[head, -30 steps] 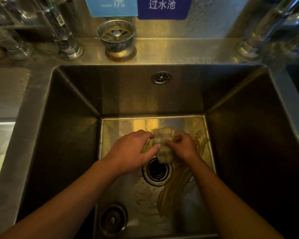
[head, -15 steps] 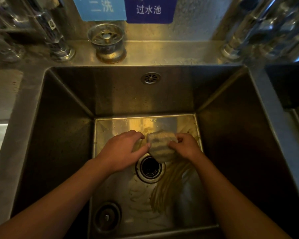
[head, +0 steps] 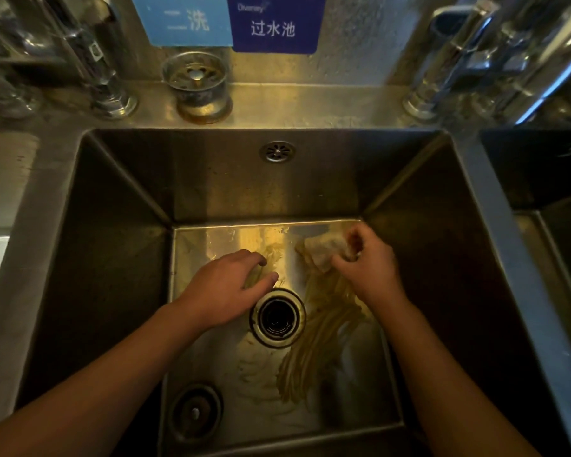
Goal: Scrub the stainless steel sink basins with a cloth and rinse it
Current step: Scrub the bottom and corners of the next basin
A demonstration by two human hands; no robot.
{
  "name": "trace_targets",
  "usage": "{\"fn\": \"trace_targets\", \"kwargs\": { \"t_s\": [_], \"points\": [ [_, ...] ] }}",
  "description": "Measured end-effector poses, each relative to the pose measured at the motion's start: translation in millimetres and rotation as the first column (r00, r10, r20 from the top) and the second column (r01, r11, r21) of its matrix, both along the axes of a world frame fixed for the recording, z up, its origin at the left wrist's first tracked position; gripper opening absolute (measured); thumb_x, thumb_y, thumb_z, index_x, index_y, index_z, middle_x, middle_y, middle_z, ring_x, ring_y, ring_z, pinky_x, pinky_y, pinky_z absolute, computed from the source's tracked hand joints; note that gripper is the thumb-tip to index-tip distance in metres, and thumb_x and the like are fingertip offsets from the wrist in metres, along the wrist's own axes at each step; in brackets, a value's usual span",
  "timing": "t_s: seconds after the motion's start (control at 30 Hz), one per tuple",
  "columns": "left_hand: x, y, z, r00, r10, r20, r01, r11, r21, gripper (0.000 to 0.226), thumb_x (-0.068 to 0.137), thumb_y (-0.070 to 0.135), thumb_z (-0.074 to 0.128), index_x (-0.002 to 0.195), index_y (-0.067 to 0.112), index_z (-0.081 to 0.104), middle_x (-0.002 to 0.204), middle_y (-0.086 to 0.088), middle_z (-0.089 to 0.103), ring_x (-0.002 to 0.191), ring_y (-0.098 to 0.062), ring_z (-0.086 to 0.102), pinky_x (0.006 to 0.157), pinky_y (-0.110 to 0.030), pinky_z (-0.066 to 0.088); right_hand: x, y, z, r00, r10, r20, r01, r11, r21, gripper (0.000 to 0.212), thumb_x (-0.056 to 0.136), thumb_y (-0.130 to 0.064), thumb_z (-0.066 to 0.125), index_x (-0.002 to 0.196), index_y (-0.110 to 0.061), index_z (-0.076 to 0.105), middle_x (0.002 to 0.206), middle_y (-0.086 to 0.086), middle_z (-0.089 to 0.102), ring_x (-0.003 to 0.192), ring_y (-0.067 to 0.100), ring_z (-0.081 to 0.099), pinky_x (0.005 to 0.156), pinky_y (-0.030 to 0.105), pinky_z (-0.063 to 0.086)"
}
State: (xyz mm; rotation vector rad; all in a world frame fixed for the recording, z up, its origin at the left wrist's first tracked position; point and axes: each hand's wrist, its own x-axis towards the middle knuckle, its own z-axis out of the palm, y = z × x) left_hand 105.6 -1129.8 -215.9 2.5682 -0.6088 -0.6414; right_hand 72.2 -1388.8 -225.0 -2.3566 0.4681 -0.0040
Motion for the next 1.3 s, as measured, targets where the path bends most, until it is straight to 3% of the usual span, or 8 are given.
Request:
{"fn": "trace_targets", "kwargs": {
  "t_s": [0.13,0.33,0.47,0.53,0.7,0.83,1.17,1.3],
  "points": [
    [0.2,-1.2,0.0,1.0,-0.004,-0.008,0.004,1.0,-0.008,0.071,0.084,0.077,0.024,0.124,0.029,0.058,0.125,0.008,0.061,0.111,-0.016,0.059,0.091,-0.034,0.047,-12.1,1.5,-31.4,0.981,0.002,-0.192,0.011,0.998,0.066,0.026,0.076,-0.018,0.08,0.096,-0.022,0.062,0.078,-0.007,0.062,0.072,0.014,0.06,0.069,0.026,0.047],
    [-0.1,-5.4,0.1,1.0,0.005,-0.023,-0.006,1.0,-0.018,0.072,0.083,0.078,0.023,0.127,0.031,0.057,0.127,0.009,0.06,0.112,-0.013,0.058,0.09,-0.034,0.048,-3.8,-0.3,-38.1,0.985,-0.016,-0.175,0.086,0.912,0.4,0.017,0.082,-0.014,0.079,0.092,-0.017,0.067,0.077,0.0,0.065,0.071,0.01,0.06,0.069,0.022,0.05],
    [-0.4,-5.8,-1.5,0.999,0.014,-0.029,-0.015,1.0,-0.027,0.069,0.085,0.076,0.026,0.128,0.031,0.056,0.127,0.01,0.06,0.111,-0.012,0.057,0.089,-0.033,0.048,15.0,-2.8,-46.2,0.983,-0.141,-0.118,0.177,0.897,0.405,0.018,0.097,-0.022,0.061,0.084,-0.016,0.072,0.075,-0.004,0.073,0.069,0.006,0.066,0.071,0.025,0.055],
    [-0.6,-5.6,-2.7,0.999,0.02,-0.035,-0.021,0.999,-0.028,0.064,0.088,0.073,0.031,0.129,0.031,0.056,0.128,0.01,0.06,0.112,-0.012,0.057,0.09,-0.034,0.048,21.9,-6.1,-62.4,0.981,-0.14,-0.132,0.173,0.944,0.282,0.006,0.092,-0.017,0.065,0.095,-0.015,0.07,0.085,-0.003,0.073,0.077,0.009,0.068,0.081,0.036,0.058],
    [-1.5,-6.3,-4.3,0.999,0.02,-0.028,-0.021,0.999,-0.033,0.052,0.096,0.065,0.04,0.132,0.03,0.055,0.13,0.009,0.059,0.113,-0.013,0.056,0.09,-0.034,0.047,19.5,7.4,-88.7,0.942,0.048,-0.332,-0.081,0.993,-0.086,0.054,0.074,-0.036,0.079,0.123,-0.026,0.056,0.119,0.002,0.06,0.11,0.024,0.056,0.088,0.034,0.047],
    [-1.2,-6.4,-6.2,0.999,0.03,-0.034,-0.031,0.999,-0.03,0.053,0.095,0.066,0.04,0.131,0.029,0.055,0.129,0.009,0.059,0.111,-0.013,0.056,0.089,-0.034,0.047,20.6,6.9,-95.1,0.968,0.029,-0.251,-0.045,0.997,-0.06,0.023,0.079,-0.037,0.073,0.095,-0.022,0.064,0.091,0.001,0.068,0.087,0.026,0.064,0.066,0.027,0.038],
    [-0.4,-9.2,0.2,0.998,0.041,-0.038,-0.043,0.997,-0.066,0.068,0.086,0.076,0.026,0.128,0.031,0.056,0.126,0.011,0.06,0.109,-0.012,0.057,0.089,-0.035,0.049,20.5,-31.7,14.6,0.986,-0.076,0.146,0.099,0.982,-0.159,0.024,0.081,-0.034,0.072,0.101,-0.023,0.067,0.095,0.0,0.068,0.091,0.021,0.059,0.077,0.035,0.048],
    [-0.9,-10.2,0.8,1.0,0.019,-0.022,-0.02,0.998,-0.062,0.069,0.086,0.076,0.025,0.128,0.03,0.056,0.127,0.01,0.06,0.11,-0.013,0.058,0.089,-0.035,0.049,3.2,-27.3,7.0,0.998,0.037,-0.047,-0.048,0.963,-0.264,0.034,0.079,-0.036,0.076,0.109,-0.022,0.069,0.105,0.003,0.069,0.098,0.028,0.06,0.081,0.035,0.047]
  ]
}}
